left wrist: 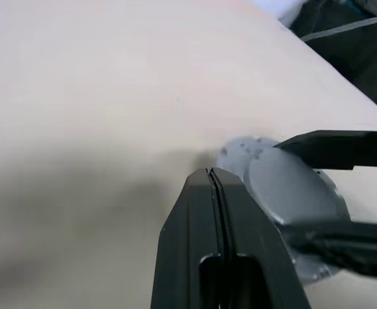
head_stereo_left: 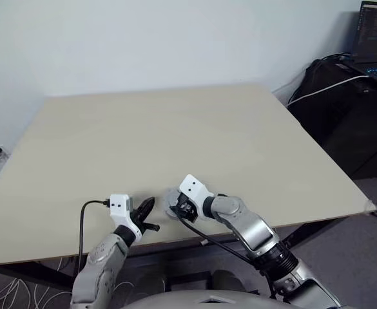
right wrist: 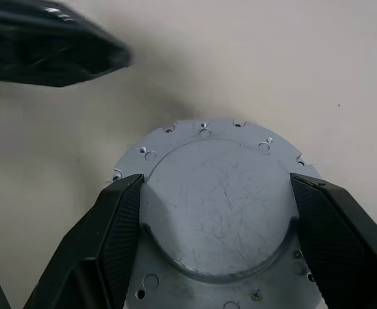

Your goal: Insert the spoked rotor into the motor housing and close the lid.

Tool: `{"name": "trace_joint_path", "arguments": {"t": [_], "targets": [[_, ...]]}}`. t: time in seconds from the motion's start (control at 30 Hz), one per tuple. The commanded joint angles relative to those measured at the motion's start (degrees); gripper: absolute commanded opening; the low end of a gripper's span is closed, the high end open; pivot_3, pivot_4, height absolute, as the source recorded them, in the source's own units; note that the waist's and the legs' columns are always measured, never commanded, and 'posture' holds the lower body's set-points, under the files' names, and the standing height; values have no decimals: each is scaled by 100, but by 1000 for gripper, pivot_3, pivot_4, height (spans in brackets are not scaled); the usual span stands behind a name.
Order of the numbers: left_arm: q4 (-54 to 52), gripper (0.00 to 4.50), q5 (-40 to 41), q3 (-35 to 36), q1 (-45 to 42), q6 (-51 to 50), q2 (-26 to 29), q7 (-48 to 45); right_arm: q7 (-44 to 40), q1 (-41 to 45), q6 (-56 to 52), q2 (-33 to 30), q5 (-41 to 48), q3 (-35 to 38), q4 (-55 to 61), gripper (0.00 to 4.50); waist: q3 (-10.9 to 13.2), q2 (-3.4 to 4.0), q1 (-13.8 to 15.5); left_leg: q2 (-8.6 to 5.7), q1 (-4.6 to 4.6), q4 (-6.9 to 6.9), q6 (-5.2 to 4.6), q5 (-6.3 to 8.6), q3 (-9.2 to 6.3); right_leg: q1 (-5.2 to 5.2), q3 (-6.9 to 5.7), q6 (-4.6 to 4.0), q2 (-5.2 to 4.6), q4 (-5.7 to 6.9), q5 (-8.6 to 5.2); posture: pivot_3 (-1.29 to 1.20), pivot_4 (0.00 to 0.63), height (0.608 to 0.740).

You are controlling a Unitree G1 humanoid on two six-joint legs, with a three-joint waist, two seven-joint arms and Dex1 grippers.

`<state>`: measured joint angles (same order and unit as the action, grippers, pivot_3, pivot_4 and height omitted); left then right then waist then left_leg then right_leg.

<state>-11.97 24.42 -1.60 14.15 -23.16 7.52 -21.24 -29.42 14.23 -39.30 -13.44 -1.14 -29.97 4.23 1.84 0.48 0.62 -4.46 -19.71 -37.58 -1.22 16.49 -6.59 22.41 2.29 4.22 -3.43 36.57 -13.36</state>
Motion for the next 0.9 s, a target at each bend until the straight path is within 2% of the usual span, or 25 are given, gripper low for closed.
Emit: {"name": "trace_joint_path", "arguments": {"t": [0.03,0.17,0.33,0.53,0.9], "targets": [[-230,0,545,76,-449,-987,136,-49,134,-109,-294,-36,-184,-68,-371,3210,-2,-3,-5,0,0,0,0,0,0,1,0,5,1,0,3,0,0,740],[102,0,881,250,-969,-1796,303,-98,164,-114,-295,3,-182,-58,-351,3210,-4,-5,-32,1,5,0,6,-3,-3,2,-1,13,3,15,8,0,0,740],[468,0,943,424,-1461,-2246,498,-134,208,-151,-302,26,-159,-7,-287,3210,-6,-4,-57,0,7,1,11,-6,-9,3,-2,13,6,21,8,0,0,740],[835,0,958,704,-1819,-2524,457,-2,231,-183,-312,32,-153,8,-245,3210,-8,-9,-55,-2,6,4,13,-6,-12,4,-1,15,4,19,9,0,0,740],[980,0,871,529,-1932,-2759,498,-318,228,-149,-327,61,-152,-2,-246,3210,-9,-10,-80,-2,5,10,17,-7,-13,7,-1,14,3,18,9,0,0,740]]}}
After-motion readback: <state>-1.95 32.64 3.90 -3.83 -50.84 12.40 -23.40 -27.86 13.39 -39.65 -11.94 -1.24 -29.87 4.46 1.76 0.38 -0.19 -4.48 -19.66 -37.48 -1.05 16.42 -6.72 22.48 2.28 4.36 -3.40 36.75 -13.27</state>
